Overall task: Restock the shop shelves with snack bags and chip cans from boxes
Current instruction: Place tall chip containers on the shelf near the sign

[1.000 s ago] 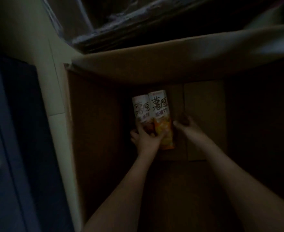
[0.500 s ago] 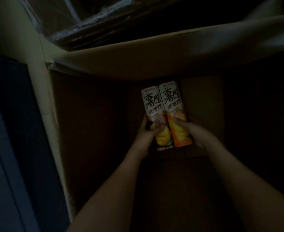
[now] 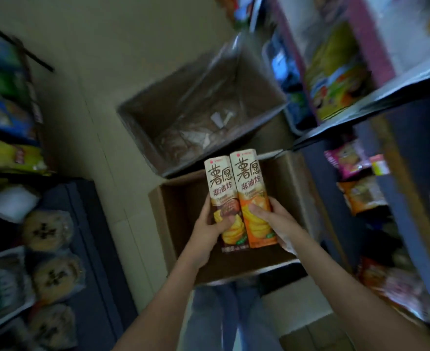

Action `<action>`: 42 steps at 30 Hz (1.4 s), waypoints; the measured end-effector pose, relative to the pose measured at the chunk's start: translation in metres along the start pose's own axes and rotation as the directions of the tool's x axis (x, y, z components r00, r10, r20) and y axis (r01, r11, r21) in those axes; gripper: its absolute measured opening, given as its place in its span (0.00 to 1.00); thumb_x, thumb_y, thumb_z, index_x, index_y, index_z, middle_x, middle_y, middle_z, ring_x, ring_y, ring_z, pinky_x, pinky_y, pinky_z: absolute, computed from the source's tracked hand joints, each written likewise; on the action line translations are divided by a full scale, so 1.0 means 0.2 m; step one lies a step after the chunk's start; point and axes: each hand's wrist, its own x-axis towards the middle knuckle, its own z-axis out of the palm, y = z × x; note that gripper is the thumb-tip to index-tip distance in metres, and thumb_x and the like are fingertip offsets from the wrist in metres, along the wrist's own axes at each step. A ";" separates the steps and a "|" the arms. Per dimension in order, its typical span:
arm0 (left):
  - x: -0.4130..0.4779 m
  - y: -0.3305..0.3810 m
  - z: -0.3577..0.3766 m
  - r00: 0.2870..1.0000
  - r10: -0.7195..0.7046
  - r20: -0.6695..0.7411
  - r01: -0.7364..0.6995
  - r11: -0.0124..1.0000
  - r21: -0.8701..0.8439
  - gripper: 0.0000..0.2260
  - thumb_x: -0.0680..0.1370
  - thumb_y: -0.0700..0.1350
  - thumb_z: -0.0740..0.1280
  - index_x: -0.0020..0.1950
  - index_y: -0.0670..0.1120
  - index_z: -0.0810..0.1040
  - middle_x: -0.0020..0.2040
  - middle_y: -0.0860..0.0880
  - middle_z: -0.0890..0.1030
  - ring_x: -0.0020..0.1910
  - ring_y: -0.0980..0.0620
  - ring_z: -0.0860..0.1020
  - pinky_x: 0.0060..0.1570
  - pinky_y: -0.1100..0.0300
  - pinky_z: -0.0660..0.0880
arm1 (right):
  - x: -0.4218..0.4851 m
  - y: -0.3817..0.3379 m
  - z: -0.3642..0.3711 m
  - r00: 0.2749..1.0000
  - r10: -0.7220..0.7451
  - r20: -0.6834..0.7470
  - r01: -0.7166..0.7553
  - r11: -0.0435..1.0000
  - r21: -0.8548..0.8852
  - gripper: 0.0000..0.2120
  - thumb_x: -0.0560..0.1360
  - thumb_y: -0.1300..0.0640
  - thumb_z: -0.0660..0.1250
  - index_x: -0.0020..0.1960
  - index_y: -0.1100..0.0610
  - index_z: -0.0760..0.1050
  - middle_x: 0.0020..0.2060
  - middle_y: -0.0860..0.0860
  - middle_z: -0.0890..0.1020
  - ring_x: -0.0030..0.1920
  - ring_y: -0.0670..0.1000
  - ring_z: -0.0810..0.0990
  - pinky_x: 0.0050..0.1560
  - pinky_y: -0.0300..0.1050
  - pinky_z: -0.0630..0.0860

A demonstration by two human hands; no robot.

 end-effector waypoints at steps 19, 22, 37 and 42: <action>-1.92 1.37 1.47 0.443 0.583 0.681 -0.825 0.562 0.056 0.40 0.69 0.45 0.77 0.74 0.61 0.60 0.68 0.51 0.76 0.64 0.47 0.77 0.60 0.45 0.76 | -2.74 -0.81 -0.55 0.444 -0.842 -0.307 0.893 0.445 0.074 0.30 0.68 0.55 0.70 0.68 0.53 0.68 0.57 0.50 0.82 0.53 0.49 0.83 0.46 0.43 0.81; -2.20 1.43 1.72 0.309 0.618 0.723 -0.891 0.455 -0.009 0.39 0.70 0.44 0.77 0.74 0.62 0.60 0.68 0.53 0.76 0.64 0.51 0.77 0.61 0.48 0.76 | -3.11 -0.80 -0.68 0.283 -0.885 -0.370 0.946 0.322 -0.046 0.29 0.68 0.53 0.76 0.66 0.51 0.70 0.56 0.50 0.83 0.55 0.51 0.83 0.50 0.49 0.80; -2.95 1.71 2.59 -0.082 0.591 0.802 -0.835 0.398 -0.379 0.32 0.66 0.39 0.73 0.64 0.64 0.70 0.57 0.55 0.82 0.60 0.49 0.79 0.57 0.49 0.77 | -4.20 -0.73 -1.19 -0.250 -0.787 -0.563 0.916 -0.004 -0.402 0.27 0.68 0.57 0.71 0.66 0.57 0.70 0.57 0.52 0.81 0.54 0.50 0.82 0.50 0.45 0.79; -3.00 1.80 2.83 -0.178 0.543 0.821 -0.801 0.405 -0.441 0.33 0.66 0.39 0.73 0.67 0.62 0.69 0.62 0.51 0.80 0.62 0.50 0.78 0.57 0.50 0.76 | -4.19 -0.74 -1.51 -0.207 -0.683 -0.700 0.888 0.170 -0.428 0.25 0.74 0.62 0.69 0.69 0.56 0.67 0.58 0.52 0.80 0.53 0.51 0.81 0.41 0.43 0.77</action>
